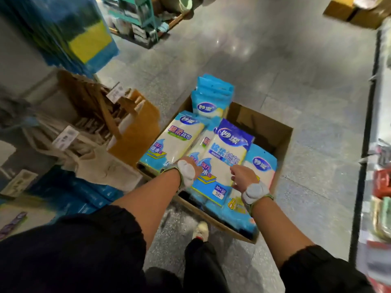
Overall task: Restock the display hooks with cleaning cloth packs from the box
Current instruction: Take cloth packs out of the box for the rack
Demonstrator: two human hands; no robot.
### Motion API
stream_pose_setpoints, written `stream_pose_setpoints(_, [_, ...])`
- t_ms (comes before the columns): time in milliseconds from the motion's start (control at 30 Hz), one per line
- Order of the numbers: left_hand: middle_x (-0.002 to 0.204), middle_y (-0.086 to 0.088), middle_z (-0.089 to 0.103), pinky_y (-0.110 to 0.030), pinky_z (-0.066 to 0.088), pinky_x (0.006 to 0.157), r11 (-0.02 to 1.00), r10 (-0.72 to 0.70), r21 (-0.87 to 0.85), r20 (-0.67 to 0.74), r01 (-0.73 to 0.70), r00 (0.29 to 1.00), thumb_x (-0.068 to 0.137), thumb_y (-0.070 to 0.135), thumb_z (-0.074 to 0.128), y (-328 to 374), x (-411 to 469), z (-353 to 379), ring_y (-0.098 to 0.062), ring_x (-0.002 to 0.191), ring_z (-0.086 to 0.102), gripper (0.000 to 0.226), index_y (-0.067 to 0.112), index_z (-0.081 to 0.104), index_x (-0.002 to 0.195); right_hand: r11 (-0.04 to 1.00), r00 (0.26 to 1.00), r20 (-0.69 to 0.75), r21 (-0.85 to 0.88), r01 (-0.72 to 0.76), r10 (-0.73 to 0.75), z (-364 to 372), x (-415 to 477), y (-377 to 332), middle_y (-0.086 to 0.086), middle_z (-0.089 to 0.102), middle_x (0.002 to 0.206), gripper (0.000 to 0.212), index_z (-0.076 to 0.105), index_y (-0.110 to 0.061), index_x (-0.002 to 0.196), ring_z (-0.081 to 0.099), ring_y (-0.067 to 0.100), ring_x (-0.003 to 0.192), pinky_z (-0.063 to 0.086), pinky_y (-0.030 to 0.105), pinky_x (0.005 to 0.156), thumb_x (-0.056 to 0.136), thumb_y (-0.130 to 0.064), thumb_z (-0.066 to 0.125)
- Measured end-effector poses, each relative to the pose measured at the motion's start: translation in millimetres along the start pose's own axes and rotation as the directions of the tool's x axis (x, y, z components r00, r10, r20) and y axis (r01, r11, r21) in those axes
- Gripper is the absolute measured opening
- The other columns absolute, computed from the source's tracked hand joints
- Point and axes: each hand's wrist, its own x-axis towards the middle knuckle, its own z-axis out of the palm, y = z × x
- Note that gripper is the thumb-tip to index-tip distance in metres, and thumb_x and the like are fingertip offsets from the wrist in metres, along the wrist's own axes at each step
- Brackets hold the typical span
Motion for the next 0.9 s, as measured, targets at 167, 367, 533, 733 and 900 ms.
stream_pose_setpoints(167, [0.132,-0.015,0.059,-0.034,0.048,0.097,0.997,-0.05,-0.065,-0.04,0.048,0.998,0.097,0.032,0.067,20.7,46.4,17.1,-0.033,0.127,0.058,0.045,0.005,0.055,0.13,0.943,0.999,0.019,-0.331,0.042,-0.038,-11.0,25.6,20.1,0.019,0.051,0.146,0.04,0.053,-0.006,0.141,0.047,0.035,0.135,0.038,0.036,0.108,0.102,-0.011,0.047])
stream_pose_setpoints(367, [0.164,-0.018,0.029,-0.037,0.03,0.12,0.999,-0.026,-0.019,-0.024,0.026,0.999,0.097,0.043,0.066,37.6,83.6,25.9,-0.032,0.15,0.033,0.089,-0.001,0.019,0.157,0.986,0.995,-0.051,0.148,-0.08,0.088,2.8,45.2,29.1,0.021,0.068,0.115,0.033,0.065,-0.001,0.116,0.065,0.039,0.102,0.056,0.04,0.083,0.095,-0.024,0.055])
stream_pose_setpoints(533, [0.16,-0.018,0.036,-0.038,0.032,0.12,0.996,-0.038,-0.087,-0.039,0.034,0.999,0.092,0.043,0.073,34.0,99.9,24.1,-0.03,0.146,0.039,0.091,0.0,0.024,0.155,0.925,0.995,-0.018,0.372,-0.081,0.094,21.7,45.4,17.0,0.01,0.069,0.101,0.025,0.065,-0.009,0.113,0.061,0.021,0.073,0.053,0.027,0.062,0.094,-0.024,0.063])
stream_pose_setpoints(733, [0.152,-0.012,0.04,-0.002,0.044,0.08,0.991,-0.088,-0.089,0.119,0.099,0.989,0.103,0.042,0.053,45.0,91.5,-0.1,-0.031,0.146,0.039,0.074,-0.006,0.027,0.154,0.975,0.992,0.029,0.185,-0.123,0.119,33.6,62.3,17.5,0.017,0.067,0.117,0.063,0.063,-0.011,0.12,0.066,0.037,0.099,0.053,0.037,0.08,0.08,-0.06,0.058])
stream_pose_setpoints(900, [0.16,-0.017,0.038,-0.034,0.038,0.115,0.996,-0.05,-0.07,0.177,0.063,0.983,0.095,0.053,0.062,28.8,101.2,-6.6,-0.034,0.143,0.043,0.087,0.001,0.029,0.157,0.974,0.995,0.02,0.203,-0.103,0.101,26.8,55.9,4.6,0.018,0.066,0.106,0.041,0.059,-0.007,0.125,0.063,0.034,0.091,0.043,0.033,0.079,0.1,-0.039,0.05])
